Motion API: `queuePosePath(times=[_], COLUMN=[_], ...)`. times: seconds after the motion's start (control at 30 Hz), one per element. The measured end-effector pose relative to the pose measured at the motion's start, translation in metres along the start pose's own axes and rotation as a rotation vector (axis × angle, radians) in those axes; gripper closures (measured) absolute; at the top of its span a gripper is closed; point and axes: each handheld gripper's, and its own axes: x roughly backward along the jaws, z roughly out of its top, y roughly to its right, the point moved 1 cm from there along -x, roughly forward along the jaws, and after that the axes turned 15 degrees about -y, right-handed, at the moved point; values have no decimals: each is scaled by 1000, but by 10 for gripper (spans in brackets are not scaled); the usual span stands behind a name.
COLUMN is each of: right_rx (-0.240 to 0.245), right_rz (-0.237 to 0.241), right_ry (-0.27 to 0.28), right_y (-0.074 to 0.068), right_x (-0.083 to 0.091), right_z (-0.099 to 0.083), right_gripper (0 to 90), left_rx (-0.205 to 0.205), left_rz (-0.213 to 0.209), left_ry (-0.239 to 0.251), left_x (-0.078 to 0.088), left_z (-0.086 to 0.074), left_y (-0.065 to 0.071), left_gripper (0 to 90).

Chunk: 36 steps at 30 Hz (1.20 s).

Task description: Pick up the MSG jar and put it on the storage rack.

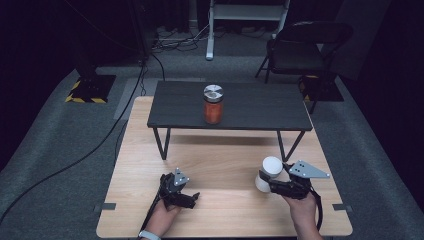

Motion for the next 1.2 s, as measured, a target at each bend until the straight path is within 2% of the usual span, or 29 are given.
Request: queuePosePath(times=[0.27,0.47,0.67,0.8,1.03,1.2], right_rx=[2,-5,-2,-6,3,28], right_rz=[30,22,4,10,16,11], right_ry=[32,61,79,86,98,102], right_y=[0,4,10,15,16,15], right_x=[6,20,36,43,49,49], right_z=[17,41,71,90,126,153], right_gripper=[330,330,330,330,330,330], left_rx=[-1,-2,-2,-1,-6,-1], left_rz=[-1,-1,-1,-1,-3,-5], left_ry=[-3,-3,-3,-3,-3,-2], left_x=[1,1,1,0,0,0], left_z=[-1,-1,-1,0,1,0], left_y=[0,0,0,0,-1,0], left_gripper=[4,4,3,3,3,3])
